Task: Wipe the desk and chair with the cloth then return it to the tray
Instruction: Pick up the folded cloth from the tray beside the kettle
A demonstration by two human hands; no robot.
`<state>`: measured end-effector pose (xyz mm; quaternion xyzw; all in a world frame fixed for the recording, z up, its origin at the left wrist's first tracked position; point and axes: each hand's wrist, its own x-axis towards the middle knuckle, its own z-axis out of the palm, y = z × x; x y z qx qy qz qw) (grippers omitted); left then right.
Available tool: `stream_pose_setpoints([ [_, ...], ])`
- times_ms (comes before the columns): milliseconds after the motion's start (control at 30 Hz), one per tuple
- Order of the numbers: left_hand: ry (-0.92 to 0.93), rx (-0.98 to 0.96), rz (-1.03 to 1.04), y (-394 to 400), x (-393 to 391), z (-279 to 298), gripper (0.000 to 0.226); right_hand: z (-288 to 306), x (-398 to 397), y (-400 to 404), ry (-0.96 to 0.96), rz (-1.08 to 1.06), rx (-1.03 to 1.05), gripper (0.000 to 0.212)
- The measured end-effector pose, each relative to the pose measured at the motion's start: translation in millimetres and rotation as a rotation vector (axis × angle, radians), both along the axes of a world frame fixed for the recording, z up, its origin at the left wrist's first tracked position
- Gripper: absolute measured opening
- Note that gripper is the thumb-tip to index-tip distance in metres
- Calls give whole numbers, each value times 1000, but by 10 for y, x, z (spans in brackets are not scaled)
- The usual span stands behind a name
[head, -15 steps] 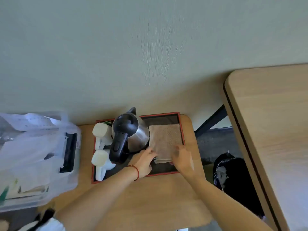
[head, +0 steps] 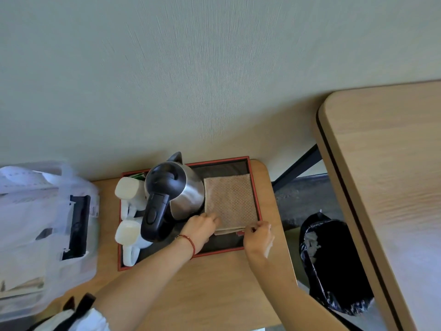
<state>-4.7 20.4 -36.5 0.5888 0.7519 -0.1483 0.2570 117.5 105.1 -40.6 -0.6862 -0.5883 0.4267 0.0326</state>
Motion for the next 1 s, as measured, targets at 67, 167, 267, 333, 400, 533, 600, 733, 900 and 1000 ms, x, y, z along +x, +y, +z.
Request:
stream_pose_setpoints([
  [67,-8,7,29,-24,-38,13,47,-46,-83,-109,26,-128,-63,40],
  [167,-17,31,32,-17,-80,38,47,-64,-287,-193,92,-335,-82,53],
  [267,-26,26,31,10,-94,65,44,-153,-331,-148,84,-471,-106,52],
  [333,-31,30,32,11,-101,75,43,-221,-314,-115,111,-469,-131,41],
  [400,-40,36,36,1,-105,83,41,-244,-320,-98,145,-415,-119,29],
  [533,-27,36,39,-42,-104,101,41,-205,-454,-61,235,-347,-62,10],
  [600,-24,35,47,-55,-106,111,40,-178,-515,-33,278,-355,-96,14],
  [733,-37,3,51,-81,-93,114,42,-121,-505,13,328,-324,-37,20],
  [900,-356,36,213,-105,-67,229,52,168,-378,123,563,17,111,19],
  [1000,-634,416,514,21,-114,561,37,490,-302,294,688,233,174,22],
])
